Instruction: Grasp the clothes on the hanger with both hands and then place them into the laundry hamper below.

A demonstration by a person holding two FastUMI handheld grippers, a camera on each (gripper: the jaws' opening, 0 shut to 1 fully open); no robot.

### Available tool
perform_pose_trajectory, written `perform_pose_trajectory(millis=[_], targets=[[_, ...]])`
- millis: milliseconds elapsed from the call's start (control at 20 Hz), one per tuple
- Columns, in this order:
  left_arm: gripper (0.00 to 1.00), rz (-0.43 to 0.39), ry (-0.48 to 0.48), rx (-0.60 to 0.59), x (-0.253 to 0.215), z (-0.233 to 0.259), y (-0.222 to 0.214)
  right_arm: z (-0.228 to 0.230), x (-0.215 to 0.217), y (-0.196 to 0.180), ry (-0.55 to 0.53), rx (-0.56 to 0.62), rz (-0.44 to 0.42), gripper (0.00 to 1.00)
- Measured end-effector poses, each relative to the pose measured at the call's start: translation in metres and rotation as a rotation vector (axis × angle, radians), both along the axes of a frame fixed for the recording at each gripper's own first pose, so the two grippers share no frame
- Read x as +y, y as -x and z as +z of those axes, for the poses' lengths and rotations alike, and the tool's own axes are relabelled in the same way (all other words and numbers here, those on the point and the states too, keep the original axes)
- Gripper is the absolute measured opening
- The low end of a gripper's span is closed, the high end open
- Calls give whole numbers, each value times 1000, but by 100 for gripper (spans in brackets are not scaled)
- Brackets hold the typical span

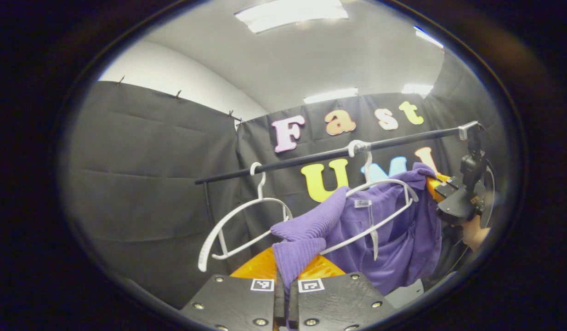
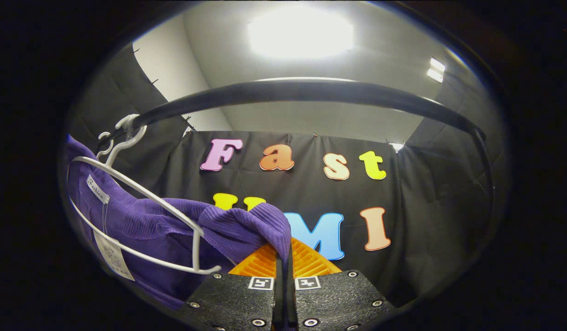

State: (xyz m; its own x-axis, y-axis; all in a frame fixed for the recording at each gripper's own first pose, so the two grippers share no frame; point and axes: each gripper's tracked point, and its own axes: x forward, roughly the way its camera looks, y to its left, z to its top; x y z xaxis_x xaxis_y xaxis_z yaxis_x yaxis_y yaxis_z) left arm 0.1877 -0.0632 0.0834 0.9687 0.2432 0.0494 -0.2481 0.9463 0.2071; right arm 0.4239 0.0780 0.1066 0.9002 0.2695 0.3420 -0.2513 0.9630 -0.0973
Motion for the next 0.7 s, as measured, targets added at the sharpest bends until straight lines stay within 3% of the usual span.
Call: perform_pose_trajectory(millis=[100,150,200,250,300,350,700], targets=[[8,12,-18,-15,10,10,-1,-7,-1,-5,-1,13,1,2],[0,18,-28,-25,13,16,-1,-10,0,-8,0,20,4,2],[0,22,-38,-34,16,21,-3,-13,1,-11,2,29,7,2],[8,26,-49,-46,18,26,-4,-16,2,-14,1,39,9,2],[0,27,-52,-48,20,29,-5,-20,3,-18,-3,52,14,2],[8,25,-49,-49,22,30,-8,-24,5,-20,-9,69,18,2],[8,15,-34,-16,40,16,-34,-77,23,-36,-19,226,65,2]])
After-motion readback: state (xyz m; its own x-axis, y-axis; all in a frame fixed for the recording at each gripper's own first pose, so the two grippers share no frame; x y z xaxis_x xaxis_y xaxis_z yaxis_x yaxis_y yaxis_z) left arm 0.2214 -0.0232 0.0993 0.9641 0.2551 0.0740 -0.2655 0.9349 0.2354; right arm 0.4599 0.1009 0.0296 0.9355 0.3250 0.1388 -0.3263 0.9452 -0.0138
